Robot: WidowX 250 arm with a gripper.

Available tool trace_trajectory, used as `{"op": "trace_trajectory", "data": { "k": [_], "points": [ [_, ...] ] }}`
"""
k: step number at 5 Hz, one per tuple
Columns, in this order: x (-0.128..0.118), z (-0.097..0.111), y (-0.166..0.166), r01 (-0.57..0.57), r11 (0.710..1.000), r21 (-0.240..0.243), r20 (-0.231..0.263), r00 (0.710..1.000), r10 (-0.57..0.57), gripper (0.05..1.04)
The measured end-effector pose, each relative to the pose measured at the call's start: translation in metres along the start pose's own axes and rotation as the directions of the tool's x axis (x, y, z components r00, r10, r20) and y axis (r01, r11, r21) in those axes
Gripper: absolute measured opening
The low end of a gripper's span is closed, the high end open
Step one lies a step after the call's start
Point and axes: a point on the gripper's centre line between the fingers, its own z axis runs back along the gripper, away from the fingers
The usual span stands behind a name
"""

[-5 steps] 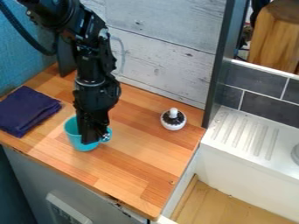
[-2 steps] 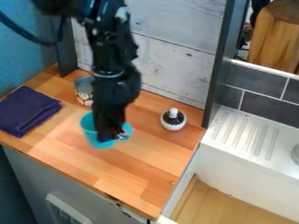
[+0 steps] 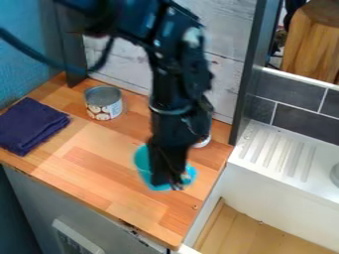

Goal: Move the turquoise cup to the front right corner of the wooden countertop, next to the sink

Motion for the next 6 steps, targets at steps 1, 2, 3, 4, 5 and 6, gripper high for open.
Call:
{"op": "trace_trajectory", "data": {
  "k": [1, 2, 3, 4, 5, 6],
  "points": [
    [0.009, -0.026, -0.015, 0.031, 0.999, -0.039, -0.053, 0.998, -0.033, 0.087],
    [0.013, -0.044, -0.009, 0.004, 1.0, -0.021, -0.099, 0.995, -0.007, 0.087],
    [0.017, -0.052, -0.001, -0.007, 1.0, 0.007, -0.118, 0.993, 0.008, 0.087],
    [0.017, -0.053, 0.003, -0.022, 1.0, 0.018, -0.124, 0.992, 0.024, 0.087],
    [0.011, -0.053, 0.013, -0.057, 0.998, 0.01, -0.126, 0.99, 0.058, 0.12],
    [0.002, -0.054, 0.017, -0.111, 0.994, -0.02, -0.134, 0.985, 0.108, 0.32]
  ]
}}
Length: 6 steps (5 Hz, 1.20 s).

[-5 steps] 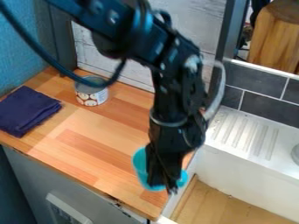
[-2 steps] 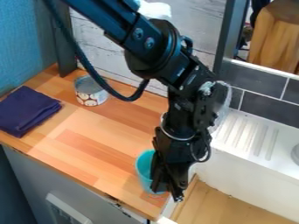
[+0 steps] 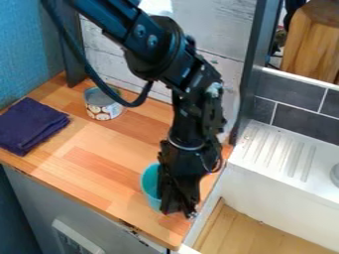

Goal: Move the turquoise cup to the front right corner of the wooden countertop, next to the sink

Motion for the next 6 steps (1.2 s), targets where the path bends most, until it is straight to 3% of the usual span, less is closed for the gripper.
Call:
{"op": "trace_trajectory", "data": {
  "k": [2, 3, 4, 5, 6],
  "points": [
    [-0.013, 0.038, 0.008, -0.051, 0.997, -0.05, 0.123, 0.991, 0.057, 0.944],
    [-0.025, 0.056, 0.014, -0.079, 0.996, -0.044, 0.161, 0.983, 0.085, 1.01],
    [-0.043, 0.071, 0.045, -0.193, 0.981, -0.028, 0.18, 0.964, 0.195, 1.005],
    [-0.06, 0.09, 0.1, -0.358, 0.933, -0.035, 0.221, 0.908, 0.357, 1.003],
    [-0.071, 0.073, 0.144, -0.455, 0.886, -0.085, 0.17, 0.87, 0.463, 1.003]
  ]
}}
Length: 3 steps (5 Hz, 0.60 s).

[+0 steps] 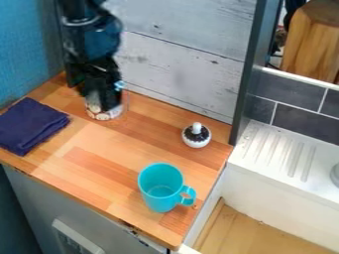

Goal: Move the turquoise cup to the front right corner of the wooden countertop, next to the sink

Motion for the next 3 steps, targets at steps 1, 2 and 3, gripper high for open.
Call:
{"op": "trace_trajectory", "data": {
  "k": [1, 2, 3],
  "points": [
    [-0.018, -0.014, 0.043, -0.084, 0.996, 0.04, -0.069, 0.994, 0.087, 1.003],
    [-0.029, -0.026, 0.062, -0.112, 0.99, 0.083, -0.105, 0.987, 0.12, 1.003],
    [-0.039, -0.026, 0.078, -0.156, 0.98, 0.126, -0.1, 0.981, 0.169, 1.003]
  ]
}}
